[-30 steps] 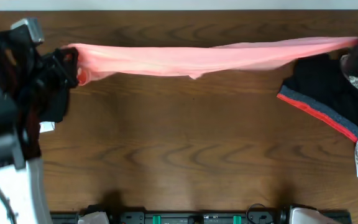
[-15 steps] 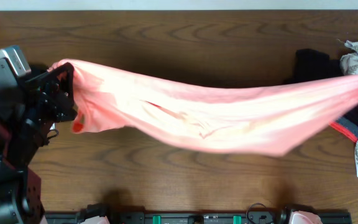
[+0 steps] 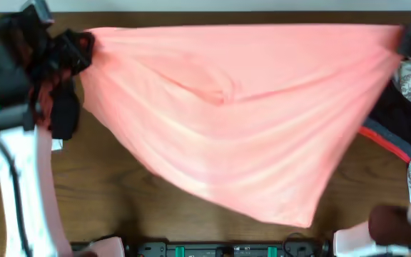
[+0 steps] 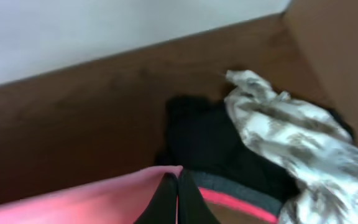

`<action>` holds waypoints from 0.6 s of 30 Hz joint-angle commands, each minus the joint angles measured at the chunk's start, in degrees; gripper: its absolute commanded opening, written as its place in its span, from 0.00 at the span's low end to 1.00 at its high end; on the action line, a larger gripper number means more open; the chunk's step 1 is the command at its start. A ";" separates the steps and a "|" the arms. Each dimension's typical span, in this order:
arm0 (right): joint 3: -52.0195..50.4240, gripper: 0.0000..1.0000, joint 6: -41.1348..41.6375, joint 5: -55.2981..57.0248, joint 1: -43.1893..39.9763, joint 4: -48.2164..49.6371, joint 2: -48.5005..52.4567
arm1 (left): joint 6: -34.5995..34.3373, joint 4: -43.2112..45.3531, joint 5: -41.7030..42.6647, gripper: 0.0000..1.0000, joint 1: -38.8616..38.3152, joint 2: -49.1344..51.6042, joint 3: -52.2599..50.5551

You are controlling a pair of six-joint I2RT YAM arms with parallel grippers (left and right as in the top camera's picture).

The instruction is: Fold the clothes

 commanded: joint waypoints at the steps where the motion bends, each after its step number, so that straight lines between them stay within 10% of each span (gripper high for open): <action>1: 0.09 0.01 -2.23 -0.17 -0.98 7.30 9.79 | -3.67 10.93 1.14 0.06 -2.60 10.03 0.74; 12: 9.14 0.01 -2.40 -3.74 -1.22 21.24 14.78 | -29.22 59.32 16.22 0.06 -5.31 23.10 1.11; 18: 19.02 0.01 -2.43 -3.67 -2.08 16.37 13.20 | -33.11 62.29 22.38 0.06 -5.22 20.59 4.57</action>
